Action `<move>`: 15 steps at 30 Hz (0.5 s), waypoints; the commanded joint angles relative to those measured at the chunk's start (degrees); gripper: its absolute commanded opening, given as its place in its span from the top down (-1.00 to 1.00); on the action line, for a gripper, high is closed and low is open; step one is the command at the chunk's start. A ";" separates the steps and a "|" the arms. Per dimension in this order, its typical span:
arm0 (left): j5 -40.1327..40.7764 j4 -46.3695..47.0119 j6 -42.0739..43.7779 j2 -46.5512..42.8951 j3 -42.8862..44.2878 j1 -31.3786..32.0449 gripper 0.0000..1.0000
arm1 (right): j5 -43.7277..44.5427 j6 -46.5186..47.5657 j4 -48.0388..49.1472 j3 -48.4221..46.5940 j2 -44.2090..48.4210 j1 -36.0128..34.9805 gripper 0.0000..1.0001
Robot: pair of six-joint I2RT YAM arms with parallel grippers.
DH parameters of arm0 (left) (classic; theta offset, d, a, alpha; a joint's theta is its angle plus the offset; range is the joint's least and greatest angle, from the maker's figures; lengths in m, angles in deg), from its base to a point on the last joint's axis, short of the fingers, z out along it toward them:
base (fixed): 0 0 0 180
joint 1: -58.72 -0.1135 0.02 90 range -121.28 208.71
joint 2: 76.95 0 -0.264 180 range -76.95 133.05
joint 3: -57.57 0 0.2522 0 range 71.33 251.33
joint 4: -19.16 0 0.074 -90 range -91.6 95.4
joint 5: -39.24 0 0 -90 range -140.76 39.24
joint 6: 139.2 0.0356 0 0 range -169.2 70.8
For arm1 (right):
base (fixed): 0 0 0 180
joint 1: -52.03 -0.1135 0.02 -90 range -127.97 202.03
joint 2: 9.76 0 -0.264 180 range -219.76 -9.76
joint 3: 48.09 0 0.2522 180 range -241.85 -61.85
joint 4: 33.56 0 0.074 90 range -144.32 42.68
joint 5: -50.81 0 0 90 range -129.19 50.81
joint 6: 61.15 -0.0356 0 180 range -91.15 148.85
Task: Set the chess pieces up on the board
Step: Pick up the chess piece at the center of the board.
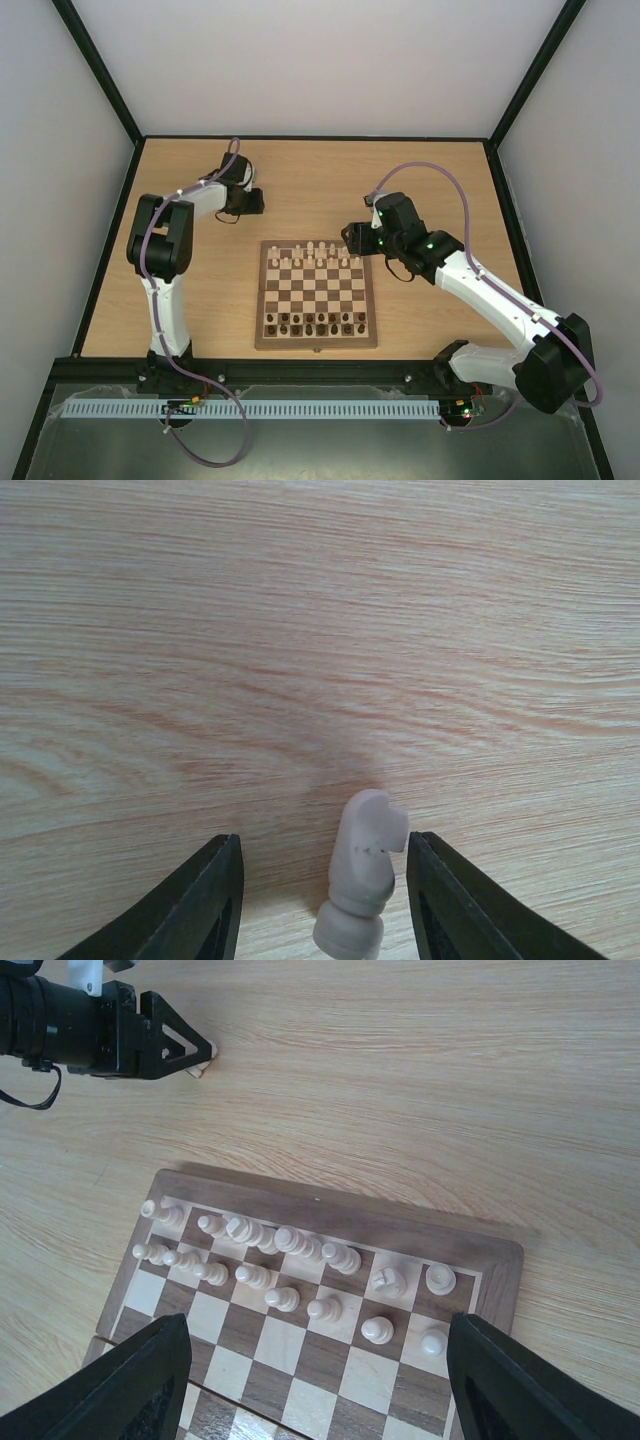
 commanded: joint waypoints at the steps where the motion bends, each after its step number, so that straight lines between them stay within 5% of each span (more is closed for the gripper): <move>1: -0.52 -0.17 0.13 0.64 -3.21 -0.39 0.02 | -0.77 0.48 0.66 0.69 -0.55 0.06 -0.42; 9: -0.26 0.34 -0.36 -0.48 -5.36 -0.30 -0.06 | -1.07 0.45 0.75 0.76 -0.66 0.07 -0.41; 15: 0.71 0.41 -0.84 -0.49 -6.41 -0.24 0.21 | -1.31 0.43 0.83 0.85 -0.54 0.04 -0.41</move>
